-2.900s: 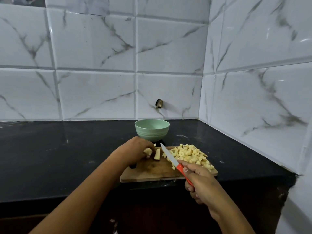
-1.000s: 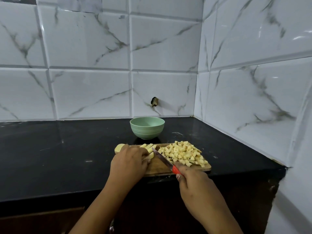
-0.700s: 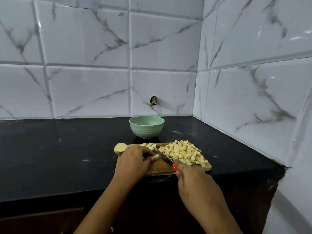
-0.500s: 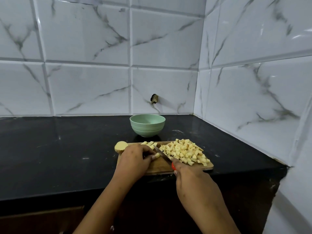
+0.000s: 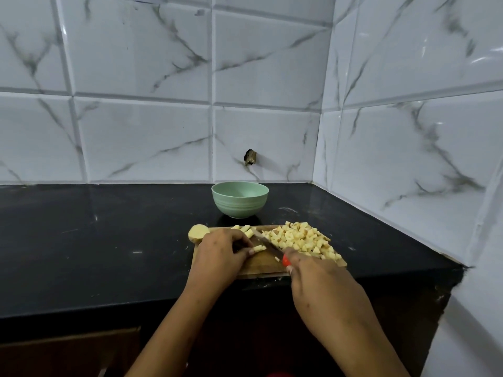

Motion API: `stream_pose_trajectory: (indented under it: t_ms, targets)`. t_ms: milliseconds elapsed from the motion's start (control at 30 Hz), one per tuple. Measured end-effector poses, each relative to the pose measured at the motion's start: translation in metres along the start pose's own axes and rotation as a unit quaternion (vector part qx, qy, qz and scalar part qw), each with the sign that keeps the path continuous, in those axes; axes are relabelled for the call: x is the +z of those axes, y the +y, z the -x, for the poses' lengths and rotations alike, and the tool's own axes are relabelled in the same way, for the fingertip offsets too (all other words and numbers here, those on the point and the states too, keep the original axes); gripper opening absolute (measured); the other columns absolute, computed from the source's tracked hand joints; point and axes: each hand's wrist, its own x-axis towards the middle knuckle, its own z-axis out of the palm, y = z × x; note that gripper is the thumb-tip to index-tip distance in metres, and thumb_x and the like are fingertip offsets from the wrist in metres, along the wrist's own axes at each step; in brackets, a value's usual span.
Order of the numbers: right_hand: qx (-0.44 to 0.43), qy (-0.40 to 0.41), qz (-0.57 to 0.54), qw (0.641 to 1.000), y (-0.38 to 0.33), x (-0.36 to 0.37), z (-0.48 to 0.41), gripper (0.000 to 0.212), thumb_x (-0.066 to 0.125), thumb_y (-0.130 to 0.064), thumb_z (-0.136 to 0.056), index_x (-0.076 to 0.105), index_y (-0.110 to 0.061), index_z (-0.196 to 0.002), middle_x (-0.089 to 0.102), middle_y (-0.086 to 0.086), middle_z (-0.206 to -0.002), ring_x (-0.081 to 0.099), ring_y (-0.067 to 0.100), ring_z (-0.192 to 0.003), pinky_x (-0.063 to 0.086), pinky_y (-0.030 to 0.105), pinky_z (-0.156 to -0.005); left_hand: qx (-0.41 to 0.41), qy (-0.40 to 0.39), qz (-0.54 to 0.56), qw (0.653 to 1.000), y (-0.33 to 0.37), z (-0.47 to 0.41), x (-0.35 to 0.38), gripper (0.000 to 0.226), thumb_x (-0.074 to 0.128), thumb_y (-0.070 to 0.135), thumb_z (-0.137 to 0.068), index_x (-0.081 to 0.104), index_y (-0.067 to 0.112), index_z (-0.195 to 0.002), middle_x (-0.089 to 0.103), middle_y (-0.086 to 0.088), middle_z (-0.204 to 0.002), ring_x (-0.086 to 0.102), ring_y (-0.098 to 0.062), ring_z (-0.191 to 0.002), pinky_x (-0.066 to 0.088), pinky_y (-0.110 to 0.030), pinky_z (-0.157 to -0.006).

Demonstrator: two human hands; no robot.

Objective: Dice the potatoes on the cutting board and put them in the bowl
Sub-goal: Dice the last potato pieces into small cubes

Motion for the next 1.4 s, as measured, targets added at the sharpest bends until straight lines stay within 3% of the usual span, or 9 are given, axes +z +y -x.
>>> stream_pose_trajectory:
  t_ms: [100,200,367,600,733,900,1100,1267,1400]
  targets:
    - [-0.009,-0.018,0.02,1.0,-0.008,0.008,0.003,0.046,0.038,-0.018,-0.101,0.031,-0.034,-0.144,0.058,-0.007,-0.1,0.048,0.008,-0.076,0.038,0.023,-0.056,0.001,-0.002,0.002,1.0,0.0,0.001,0.001,0.006,0.071,0.03,-0.082,0.073,0.031,-0.088,0.06,0.02,-0.081,0.053,0.002,-0.077,0.038,-0.013,-0.067]
    - [-0.002,-0.048,0.044,0.998,-0.014,0.014,-0.002,0.053,0.042,-0.015,-0.1,0.026,-0.029,-0.148,0.061,-0.002,-0.107,0.056,0.013,-0.084,0.043,0.025,-0.061,-0.002,-0.004,0.009,1.0,0.001,0.002,0.001,0.006,0.071,0.03,-0.082,0.073,0.032,-0.088,0.067,0.017,-0.09,0.056,0.001,-0.081,0.043,-0.015,-0.07]
    - [0.008,-0.024,0.036,0.999,-0.009,0.006,-0.002,0.052,0.039,-0.017,-0.1,0.025,-0.033,-0.148,0.059,-0.005,-0.103,0.056,0.012,-0.084,0.04,0.024,-0.057,-0.011,0.033,-0.014,0.999,0.002,0.005,-0.001,0.009,0.073,0.036,-0.08,0.072,0.029,-0.086,0.055,0.02,-0.074,0.05,0.003,-0.069,0.035,-0.009,-0.058]
    - [0.001,-0.047,0.03,0.998,-0.01,0.007,0.006,0.055,0.04,-0.019,-0.101,0.02,-0.035,-0.149,0.06,-0.004,-0.104,0.058,0.013,-0.085,0.036,0.022,-0.053,-0.016,0.039,-0.032,0.999,0.002,0.006,0.0,0.015,0.069,0.036,-0.083,0.072,0.027,-0.095,0.061,0.015,-0.086,0.05,-0.001,-0.076,0.04,-0.017,-0.067]
    - [-0.006,-0.052,0.034,0.998,-0.014,0.016,0.002,0.055,0.041,-0.017,-0.101,0.021,-0.033,-0.15,0.057,-0.004,-0.094,0.055,0.013,-0.079,0.032,0.021,-0.048,-0.025,0.03,-0.01,0.999,0.001,0.007,-0.001,0.009,0.069,0.033,-0.085,0.073,0.029,-0.091,0.051,0.021,-0.072,0.046,0.006,-0.066,0.032,-0.007,-0.056]
    - [0.0,-0.021,0.031,0.999,-0.011,0.01,-0.003,0.052,0.04,-0.017,-0.101,0.026,-0.033,-0.148,0.061,-0.005,-0.103,0.048,0.011,-0.078,0.036,0.025,-0.055,-0.033,0.037,-0.019,0.999,0.002,0.007,-0.003,0.009,0.071,0.033,-0.083,0.074,0.027,-0.09,0.053,0.017,-0.077,0.047,-0.001,-0.07,0.032,-0.014,-0.058]
    - [-0.023,-0.025,0.01,0.999,-0.013,0.004,0.008,0.052,0.037,-0.022,-0.103,0.019,-0.036,-0.15,0.044,-0.007,-0.089,0.044,0.007,-0.072,0.031,0.017,-0.05,-0.034,0.04,-0.017,0.998,0.002,0.009,-0.004,0.012,0.071,0.031,-0.083,0.074,0.028,-0.094,0.066,0.013,-0.09,0.05,-0.001,-0.077,0.035,-0.013,-0.061]
    - [-0.016,-0.082,0.031,0.996,-0.02,0.013,0.002,0.055,0.043,-0.017,-0.1,0.021,-0.029,-0.149,0.06,-0.001,-0.108,0.055,0.014,-0.083,0.029,0.02,-0.047,-0.05,0.025,0.009,0.998,0.003,0.009,-0.005,0.007,0.072,0.031,-0.082,0.074,0.029,-0.088,0.065,0.015,-0.085,0.052,0.001,-0.072,0.032,-0.007,-0.055]
    - [-0.011,-0.057,0.028,0.998,-0.017,0.01,0.0,0.053,0.042,-0.017,-0.1,0.025,-0.031,-0.148,0.06,-0.004,-0.104,0.055,0.013,-0.084,0.038,0.023,-0.055,-0.063,0.041,0.01,0.997,0.003,0.011,-0.006,0.006,0.074,0.032,-0.08,0.073,0.028,-0.083,0.064,0.016,-0.082,0.051,0.002,-0.07,0.031,-0.008,-0.054]
